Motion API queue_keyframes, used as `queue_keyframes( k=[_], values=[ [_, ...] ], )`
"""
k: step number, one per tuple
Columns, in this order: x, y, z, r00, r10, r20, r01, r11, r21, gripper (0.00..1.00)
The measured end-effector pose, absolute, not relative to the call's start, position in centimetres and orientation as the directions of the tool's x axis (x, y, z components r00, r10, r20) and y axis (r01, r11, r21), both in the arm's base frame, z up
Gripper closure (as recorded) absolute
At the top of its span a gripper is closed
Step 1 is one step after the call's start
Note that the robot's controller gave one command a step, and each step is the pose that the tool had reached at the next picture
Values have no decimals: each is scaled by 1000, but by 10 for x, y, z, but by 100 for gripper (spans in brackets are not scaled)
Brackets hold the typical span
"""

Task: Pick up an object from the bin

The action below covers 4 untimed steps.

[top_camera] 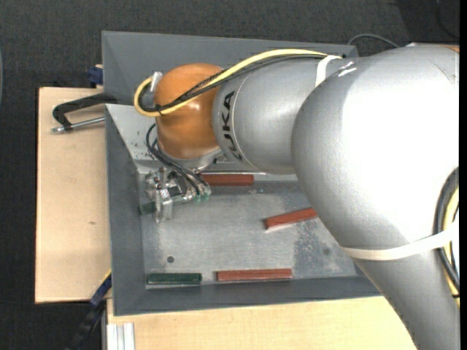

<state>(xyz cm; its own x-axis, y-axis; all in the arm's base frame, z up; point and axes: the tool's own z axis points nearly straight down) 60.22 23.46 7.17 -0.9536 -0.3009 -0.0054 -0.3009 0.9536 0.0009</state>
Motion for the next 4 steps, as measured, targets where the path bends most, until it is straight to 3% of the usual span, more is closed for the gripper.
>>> queue_keyframes(
  k=[1, 2, 3, 4],
  values=[
    [594, 180, 140, -919, -393, -5, -393, 919, 1, 100],
    [594, 180, 140, -919, -394, -5, -394, 919, 1, 0],
    [594, 180, 140, -919, -394, -5, -394, 919, 1, 0],
    [587, 170, 92, -945, -326, -5, -326, 945, 1, 0]
  ],
)
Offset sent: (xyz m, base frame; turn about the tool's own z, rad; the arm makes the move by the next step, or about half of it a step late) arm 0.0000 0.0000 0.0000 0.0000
